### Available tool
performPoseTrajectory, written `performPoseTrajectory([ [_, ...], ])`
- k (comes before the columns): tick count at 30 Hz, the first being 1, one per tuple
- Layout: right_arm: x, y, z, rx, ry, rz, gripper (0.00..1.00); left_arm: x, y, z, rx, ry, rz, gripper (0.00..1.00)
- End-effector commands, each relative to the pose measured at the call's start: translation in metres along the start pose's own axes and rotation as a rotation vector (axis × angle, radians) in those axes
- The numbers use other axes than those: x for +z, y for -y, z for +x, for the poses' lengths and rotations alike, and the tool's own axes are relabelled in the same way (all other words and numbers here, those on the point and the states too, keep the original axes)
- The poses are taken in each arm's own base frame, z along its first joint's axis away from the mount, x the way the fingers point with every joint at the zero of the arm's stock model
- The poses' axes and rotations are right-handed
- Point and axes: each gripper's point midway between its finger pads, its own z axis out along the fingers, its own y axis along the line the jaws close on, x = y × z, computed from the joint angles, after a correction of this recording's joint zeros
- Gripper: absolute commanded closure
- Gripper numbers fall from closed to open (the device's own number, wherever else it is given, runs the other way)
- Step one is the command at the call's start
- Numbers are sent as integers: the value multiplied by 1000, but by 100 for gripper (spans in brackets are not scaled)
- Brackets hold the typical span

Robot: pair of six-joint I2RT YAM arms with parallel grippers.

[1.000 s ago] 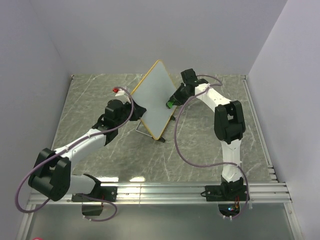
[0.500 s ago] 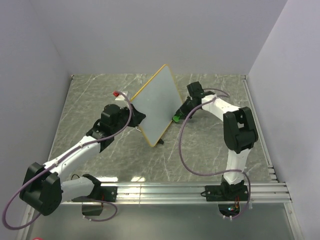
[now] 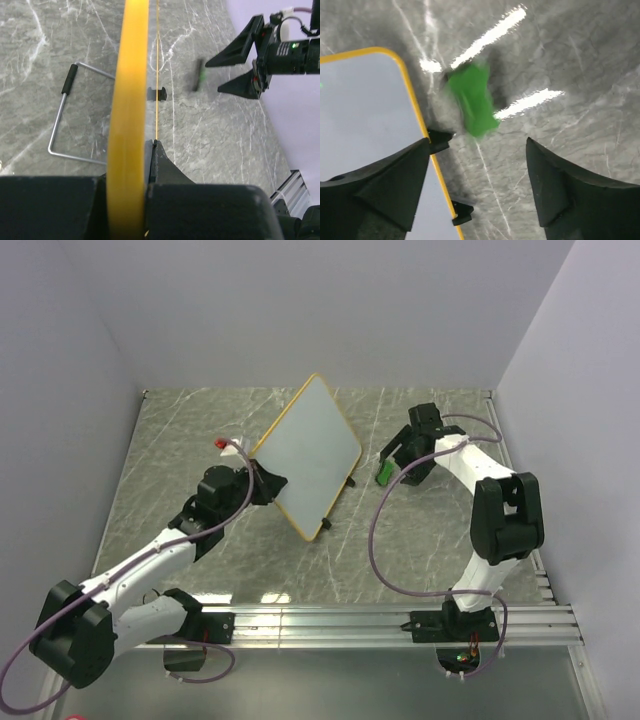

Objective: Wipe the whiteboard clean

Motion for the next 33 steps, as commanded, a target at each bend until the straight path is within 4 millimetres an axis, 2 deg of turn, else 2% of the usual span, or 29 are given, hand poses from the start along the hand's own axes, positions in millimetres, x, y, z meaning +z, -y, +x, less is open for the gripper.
performPoseTrajectory([
  [1, -7, 19, -1, -20, 20, 28, 15, -23, -42, 77, -12, -244, -149, 100],
  [3, -7, 22, 0, -15, 17, 26, 13, -28, -52, 80, -12, -234, -196, 100],
  [10, -13, 26, -2, -22, 26, 24, 8, -43, -68, 86, -43, -204, -271, 100],
  [13, -13, 29, -1, -17, 21, 24, 8, -47, -68, 86, -48, -194, -273, 90],
  [14, -13, 29, 0, -16, 18, 22, 8, -48, -69, 87, -49, -196, -278, 84],
  [18, -13, 31, 3, -12, 11, 16, 8, -50, -65, 91, -40, -202, -264, 68],
  [26, -16, 30, 4, -17, 13, 4, 9, -49, -63, 97, -23, -218, -275, 55],
  [31, -19, 31, 4, -24, 17, -3, 8, -47, -57, 87, -9, -206, -272, 46],
  [33, -19, 31, 5, -26, 16, -7, 8, -46, -50, 77, 1, -191, -262, 44],
])
